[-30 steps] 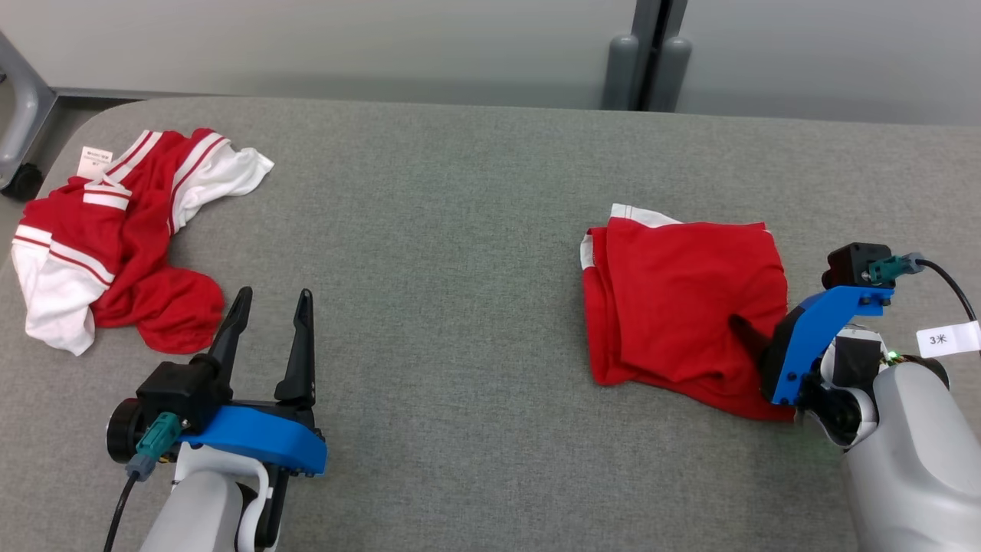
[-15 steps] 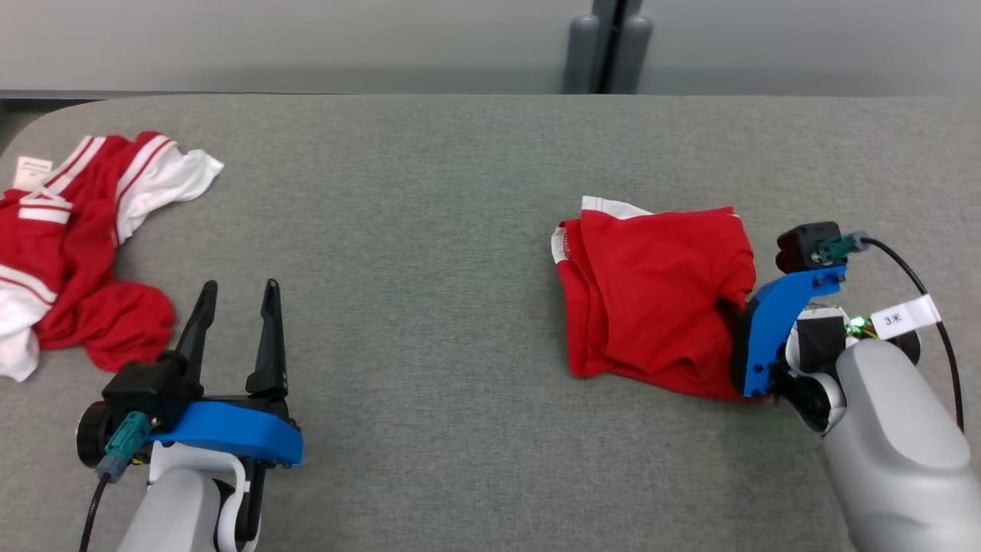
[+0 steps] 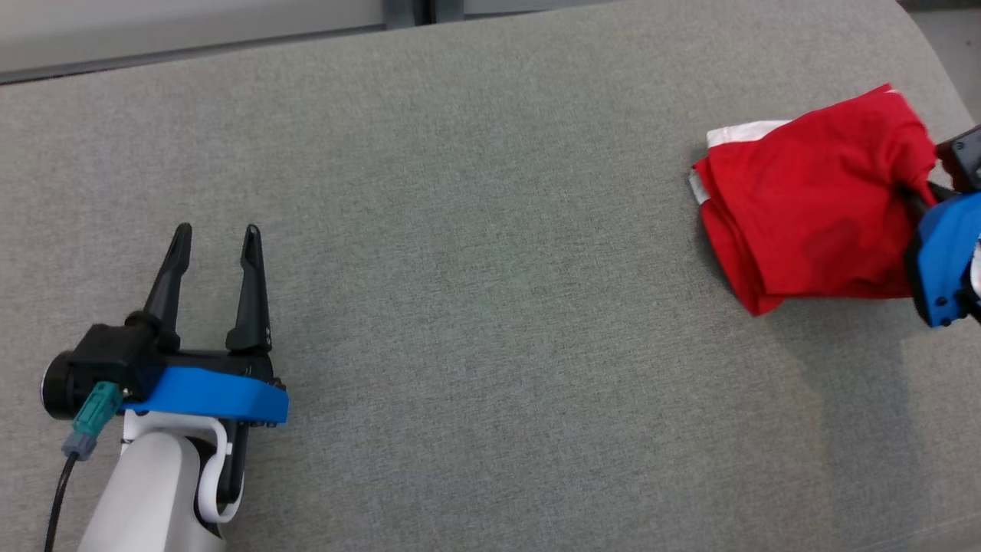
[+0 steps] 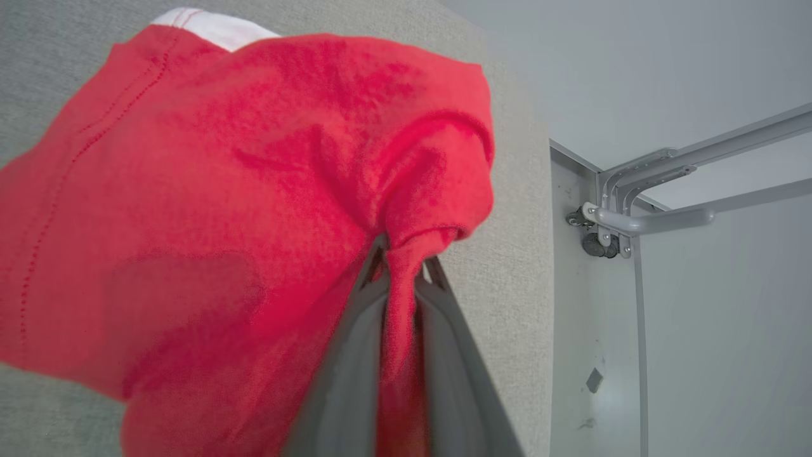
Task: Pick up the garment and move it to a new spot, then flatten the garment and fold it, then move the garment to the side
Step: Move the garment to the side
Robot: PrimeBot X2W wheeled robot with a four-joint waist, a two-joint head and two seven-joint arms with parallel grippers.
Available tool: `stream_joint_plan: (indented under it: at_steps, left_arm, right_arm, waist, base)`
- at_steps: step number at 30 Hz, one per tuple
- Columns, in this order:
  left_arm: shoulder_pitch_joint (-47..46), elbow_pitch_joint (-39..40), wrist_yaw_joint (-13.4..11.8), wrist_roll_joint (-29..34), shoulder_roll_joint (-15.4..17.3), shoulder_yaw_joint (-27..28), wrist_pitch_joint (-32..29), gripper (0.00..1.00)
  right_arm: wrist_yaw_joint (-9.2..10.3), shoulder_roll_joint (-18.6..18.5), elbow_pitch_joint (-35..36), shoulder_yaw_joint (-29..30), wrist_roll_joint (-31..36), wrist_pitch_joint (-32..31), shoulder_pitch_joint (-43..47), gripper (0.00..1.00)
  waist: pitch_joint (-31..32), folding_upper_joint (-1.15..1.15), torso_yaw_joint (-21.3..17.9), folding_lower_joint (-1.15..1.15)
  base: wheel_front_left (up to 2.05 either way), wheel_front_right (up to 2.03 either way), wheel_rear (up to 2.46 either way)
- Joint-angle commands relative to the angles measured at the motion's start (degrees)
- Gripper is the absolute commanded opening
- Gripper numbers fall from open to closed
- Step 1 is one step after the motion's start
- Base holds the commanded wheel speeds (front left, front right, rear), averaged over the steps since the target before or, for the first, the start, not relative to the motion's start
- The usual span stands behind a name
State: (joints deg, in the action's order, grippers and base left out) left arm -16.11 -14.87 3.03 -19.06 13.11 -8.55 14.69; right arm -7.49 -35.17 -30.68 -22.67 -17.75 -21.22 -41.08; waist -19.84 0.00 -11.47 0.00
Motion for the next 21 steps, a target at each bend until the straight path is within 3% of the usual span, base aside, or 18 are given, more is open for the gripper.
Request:
stream_joint_plan:
  at_steps: [1, 8, 21]
  left_arm:
    - [-1.9, 1.1, 0.1, 0.6, 0.6, -0.5, -0.5, 1.0]
    - [-4.6, 6.1, -0.4, 2.0, 2.6, -1.3, -3.3, 1.0]
    - [-3.3, 10.0, -1.5, 1.8, 4.6, -0.6, -4.8, 1.0]
  right_arm:
    - [-0.01, -1.8, -0.6, 0.4, 0.7, 2.4, -1.2, 0.0]
    - [-0.01, -4.0, -6.3, 7.1, 4.3, 10.7, -3.3, 0.0]
    - [0.0, 0.6, -8.3, 17.2, 13.5, 17.5, -1.4, 0.0]
  waist:
    - [-1.8, 0.0, 0.1, 0.0]
    - [-7.8, 0.0, -0.1, 0.0]
    - [-9.9, 0.0, -0.4, 0.0]
  base:
    - [0.0, 0.0, 0.0]
    - [0.0, 0.0, 0.0]
    - [0.0, 0.0, 0.0]
